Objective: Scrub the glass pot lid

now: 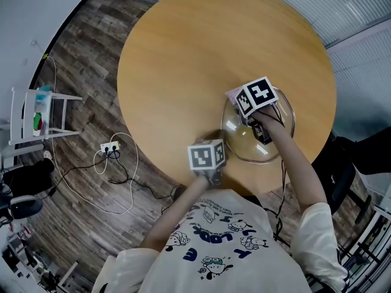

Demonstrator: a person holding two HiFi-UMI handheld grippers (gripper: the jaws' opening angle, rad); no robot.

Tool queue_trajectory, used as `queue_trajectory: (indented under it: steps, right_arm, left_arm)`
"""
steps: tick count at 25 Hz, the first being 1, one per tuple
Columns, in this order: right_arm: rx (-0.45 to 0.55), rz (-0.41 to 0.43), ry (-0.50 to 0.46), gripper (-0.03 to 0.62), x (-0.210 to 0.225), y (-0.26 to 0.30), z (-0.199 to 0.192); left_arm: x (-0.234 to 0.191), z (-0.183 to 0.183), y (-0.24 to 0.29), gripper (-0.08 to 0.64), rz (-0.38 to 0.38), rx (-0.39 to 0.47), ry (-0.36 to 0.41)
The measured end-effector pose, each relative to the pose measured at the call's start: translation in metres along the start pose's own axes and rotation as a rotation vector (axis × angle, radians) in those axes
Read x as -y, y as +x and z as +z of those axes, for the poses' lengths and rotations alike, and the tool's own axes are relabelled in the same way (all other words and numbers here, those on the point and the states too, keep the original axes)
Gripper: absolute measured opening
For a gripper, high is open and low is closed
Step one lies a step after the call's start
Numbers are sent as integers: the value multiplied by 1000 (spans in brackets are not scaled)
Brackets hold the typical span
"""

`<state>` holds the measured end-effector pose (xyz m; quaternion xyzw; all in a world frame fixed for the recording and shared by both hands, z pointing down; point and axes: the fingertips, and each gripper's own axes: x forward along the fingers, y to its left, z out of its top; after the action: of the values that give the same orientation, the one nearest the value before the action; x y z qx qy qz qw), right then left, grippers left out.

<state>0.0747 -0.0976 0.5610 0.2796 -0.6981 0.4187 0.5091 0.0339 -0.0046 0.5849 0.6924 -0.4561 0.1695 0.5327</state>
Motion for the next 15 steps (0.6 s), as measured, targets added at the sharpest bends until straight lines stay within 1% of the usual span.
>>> queue_trajectory:
  steps: [5, 15]
  right_arm:
    - [17, -4, 17, 48, 8, -2, 6]
    - [57, -10, 81, 48, 28, -10, 11]
  left_arm:
    - [-2, 2, 0, 37, 2, -1, 0]
    - [-2, 2, -1, 37, 4, 0, 2]
